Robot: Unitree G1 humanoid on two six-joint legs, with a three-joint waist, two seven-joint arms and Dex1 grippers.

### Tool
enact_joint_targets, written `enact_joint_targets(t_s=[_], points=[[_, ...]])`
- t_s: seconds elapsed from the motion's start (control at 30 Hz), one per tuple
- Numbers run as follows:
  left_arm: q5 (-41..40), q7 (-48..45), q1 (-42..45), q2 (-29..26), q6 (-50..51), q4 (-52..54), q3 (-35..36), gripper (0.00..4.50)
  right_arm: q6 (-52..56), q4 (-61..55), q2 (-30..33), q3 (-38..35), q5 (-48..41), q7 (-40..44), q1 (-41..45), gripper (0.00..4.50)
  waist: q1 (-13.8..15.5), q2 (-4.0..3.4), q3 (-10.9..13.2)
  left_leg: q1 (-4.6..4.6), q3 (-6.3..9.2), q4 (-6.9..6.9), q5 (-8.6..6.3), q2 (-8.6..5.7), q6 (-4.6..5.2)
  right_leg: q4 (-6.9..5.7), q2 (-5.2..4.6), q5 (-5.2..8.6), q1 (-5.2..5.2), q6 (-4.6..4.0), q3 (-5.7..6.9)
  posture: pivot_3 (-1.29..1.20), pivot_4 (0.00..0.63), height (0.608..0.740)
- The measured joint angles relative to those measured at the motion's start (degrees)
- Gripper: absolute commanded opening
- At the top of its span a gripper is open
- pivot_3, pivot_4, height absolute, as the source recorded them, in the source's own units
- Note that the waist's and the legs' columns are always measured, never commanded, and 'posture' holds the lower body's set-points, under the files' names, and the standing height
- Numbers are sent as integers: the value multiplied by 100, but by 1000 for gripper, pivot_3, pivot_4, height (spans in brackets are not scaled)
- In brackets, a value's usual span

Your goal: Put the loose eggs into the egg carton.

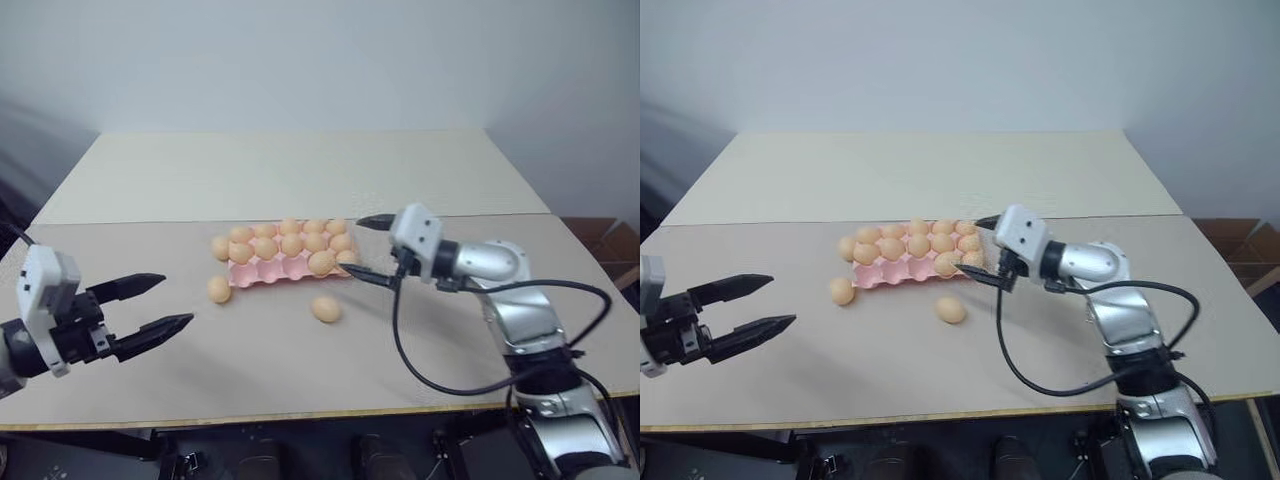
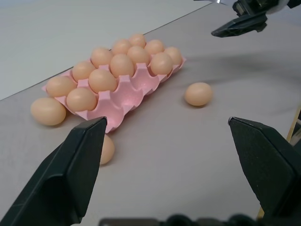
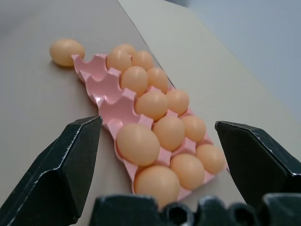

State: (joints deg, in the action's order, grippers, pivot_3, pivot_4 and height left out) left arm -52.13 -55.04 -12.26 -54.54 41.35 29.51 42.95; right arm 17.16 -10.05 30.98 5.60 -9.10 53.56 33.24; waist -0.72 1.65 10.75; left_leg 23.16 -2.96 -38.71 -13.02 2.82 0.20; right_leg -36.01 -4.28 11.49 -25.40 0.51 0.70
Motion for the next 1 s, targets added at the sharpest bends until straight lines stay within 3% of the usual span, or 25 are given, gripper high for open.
enact_joint_targets(t_s=[0.23,0.43,0.67,0.8,1.0], points=[[5,-16,53,-1,13,-26,-13,4500,175,-650,830,-329,-588,519,-820,4476,-9,2,-1,2,-3,8,0,0,0,3,1,-4,-4,9,-5,0,150,740],[6,31,-59,129,11,9,45,4500,221,-814,1435,-1097,-1278,971,-1721,4476,12,5,-2,1,-3,6,0,-1,0,7,-2,3,0,0,-5,0,150,740],[5,63,-197,242,3,115,132,4500,314,-937,1661,-1308,-1592,1001,-1781,4476,-6,8,-4,-8,-6,6,0,1,0,5,1,3,2,-1,-8,0,150,740],[6,107,-180,258,-2,115,130,4500,302,-900,1552,-960,-1429,914,-1384,4476,-12,12,-7,-3,-6,6,0,2,-1,8,1,3,0,-1,-8,0,150,740],[9,133,-98,255,-4,112,95,4500,323,-720,834,495,-443,397,-845,4476,-9,13,-7,1,-5,6,0,1,0,4,2,2,-6,-1,-8,0,150,740]])
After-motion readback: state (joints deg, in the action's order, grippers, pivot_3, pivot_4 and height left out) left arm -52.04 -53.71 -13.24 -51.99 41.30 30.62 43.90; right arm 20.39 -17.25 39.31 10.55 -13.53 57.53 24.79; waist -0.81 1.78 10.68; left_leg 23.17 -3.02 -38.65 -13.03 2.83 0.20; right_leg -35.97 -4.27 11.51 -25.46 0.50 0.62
